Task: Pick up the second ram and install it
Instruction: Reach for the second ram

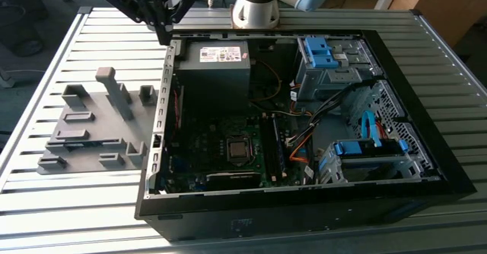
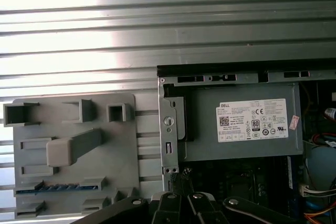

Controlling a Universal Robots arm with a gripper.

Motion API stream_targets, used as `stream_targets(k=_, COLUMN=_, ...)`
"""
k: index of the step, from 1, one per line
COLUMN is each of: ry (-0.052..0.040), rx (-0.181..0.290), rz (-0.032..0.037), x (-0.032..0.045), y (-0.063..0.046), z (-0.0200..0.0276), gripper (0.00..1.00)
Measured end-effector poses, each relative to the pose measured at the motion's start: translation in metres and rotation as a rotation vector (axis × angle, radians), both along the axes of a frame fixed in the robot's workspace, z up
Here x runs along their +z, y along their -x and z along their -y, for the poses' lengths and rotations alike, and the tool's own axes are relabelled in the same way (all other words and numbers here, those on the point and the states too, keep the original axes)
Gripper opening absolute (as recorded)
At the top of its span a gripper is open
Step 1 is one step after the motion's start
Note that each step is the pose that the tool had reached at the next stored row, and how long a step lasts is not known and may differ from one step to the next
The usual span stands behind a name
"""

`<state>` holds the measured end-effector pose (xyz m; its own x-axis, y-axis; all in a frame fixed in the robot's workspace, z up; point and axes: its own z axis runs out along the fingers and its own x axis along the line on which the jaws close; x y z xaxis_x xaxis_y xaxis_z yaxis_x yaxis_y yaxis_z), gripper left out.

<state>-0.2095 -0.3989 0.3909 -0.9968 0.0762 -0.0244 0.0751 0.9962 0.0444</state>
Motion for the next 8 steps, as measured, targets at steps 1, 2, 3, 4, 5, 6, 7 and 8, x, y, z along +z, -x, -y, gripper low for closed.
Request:
stream_targets(k=1, ry=0.0, rx=0.0, rz=0.0, x=0.0, y=0.0002, z=0.0, gripper=0.11)
stream_targets(k=2, ry=0.0, rx=0.0, rz=0.0, x=0.0, y=0.0004, z=0.0, gripper=0.11)
stream_targets(k=3, ry=0.0, rx=0.0, rz=0.0001, x=0.0, y=0.0006, z=0.0, gripper=0.11)
stream_targets(k=4, ry=0.0001, rx=0.0, rz=0.0, x=0.0, y=0.0009, z=0.0, gripper=0.11)
stream_targets(k=5, ry=0.0, rx=0.0, rz=0.0001, x=0.0, y=0.0011, z=0.0, gripper=0.11)
stream_targets(k=6, ry=0.0, rx=0.0, rz=0.0, x=0.0, y=0.0012, z=0.0, gripper=0.11)
stream_targets(k=7, ry=0.0, rx=0.0, rz=0.0, x=0.0, y=0.0014, z=0.0, gripper=0.11)
stream_targets(k=8, ry=0.0, rx=0.0, rz=0.0, x=0.0, y=0.0016, z=0.0, gripper=0.11)
